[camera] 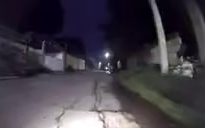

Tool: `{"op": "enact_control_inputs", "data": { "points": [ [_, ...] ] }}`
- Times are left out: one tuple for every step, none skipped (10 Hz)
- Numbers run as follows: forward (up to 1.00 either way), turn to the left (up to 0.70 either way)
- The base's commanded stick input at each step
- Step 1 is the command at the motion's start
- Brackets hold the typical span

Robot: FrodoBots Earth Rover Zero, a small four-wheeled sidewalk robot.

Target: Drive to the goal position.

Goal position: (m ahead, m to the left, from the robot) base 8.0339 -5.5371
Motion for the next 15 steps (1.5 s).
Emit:
{"op": "enact_control_inputs", "data": {
  "points": [
    [0.5, 0.0],
    [0.5, 0.0],
    [0.5, 0.0],
    [0.5, 0.0],
    [0.5, 0.0],
    [0.5, 0.0],
    [0.5, 0.0],
    [0.5, 0.0],
    [0.5, 0.0],
    [0.5, 0.0],
    [0.5, 0.0],
    [0.5, 0.0],
    [0.5, 0.0],
    [0.5, 0.0],
    [0.5, 0.0]
  ]
}}
